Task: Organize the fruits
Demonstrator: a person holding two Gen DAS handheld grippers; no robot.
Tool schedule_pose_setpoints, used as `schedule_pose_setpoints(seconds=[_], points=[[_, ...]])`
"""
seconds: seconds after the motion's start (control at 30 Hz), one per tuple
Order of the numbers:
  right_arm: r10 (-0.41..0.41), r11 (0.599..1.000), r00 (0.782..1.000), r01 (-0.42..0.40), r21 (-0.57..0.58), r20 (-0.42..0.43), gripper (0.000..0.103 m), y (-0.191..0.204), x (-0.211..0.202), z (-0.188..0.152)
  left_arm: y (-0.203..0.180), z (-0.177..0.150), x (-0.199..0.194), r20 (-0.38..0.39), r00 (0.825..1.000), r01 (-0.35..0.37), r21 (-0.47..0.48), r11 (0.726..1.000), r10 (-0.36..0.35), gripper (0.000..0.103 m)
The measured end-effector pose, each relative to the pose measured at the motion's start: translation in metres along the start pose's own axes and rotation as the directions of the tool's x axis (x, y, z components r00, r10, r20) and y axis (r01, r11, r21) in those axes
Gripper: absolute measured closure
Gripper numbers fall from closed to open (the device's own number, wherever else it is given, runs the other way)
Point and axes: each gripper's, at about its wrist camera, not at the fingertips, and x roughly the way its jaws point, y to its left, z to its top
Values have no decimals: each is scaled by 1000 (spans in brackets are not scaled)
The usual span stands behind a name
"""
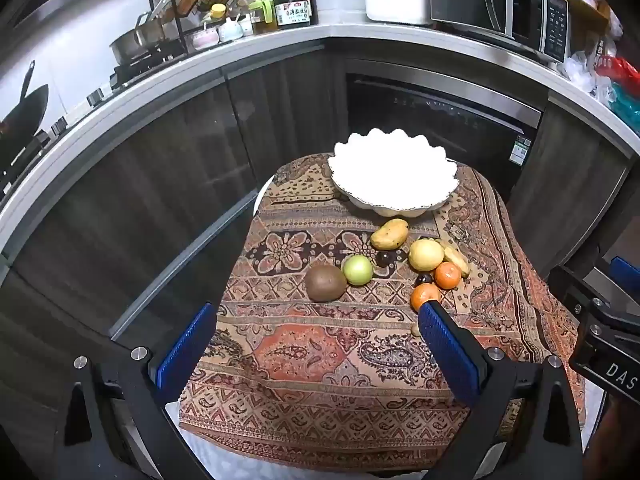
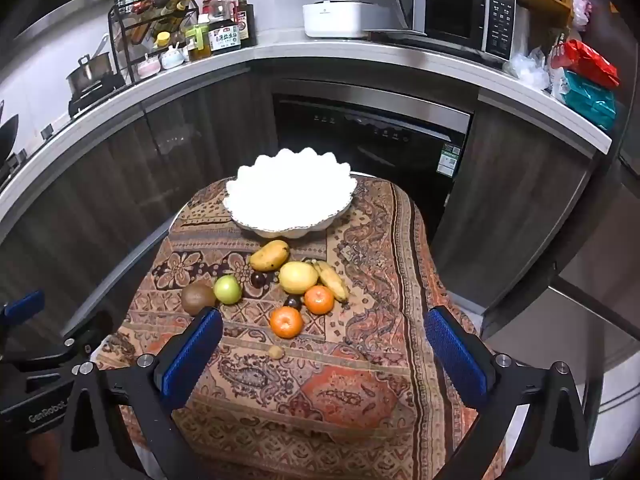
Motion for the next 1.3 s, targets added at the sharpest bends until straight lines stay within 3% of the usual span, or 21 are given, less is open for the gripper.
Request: schedule_pose_setpoints(seconds=[0.27, 1.3], points=[[-2, 1000, 1000, 2, -2, -1, 0, -1, -1, -1, 0, 2, -11, 35, 999, -3, 1, 1000, 3, 0], [-10, 1000, 1000, 10, -6, 6, 0, -2, -6, -1, 0, -1, -10, 37, 999, 0, -2, 1000, 0, 0]])
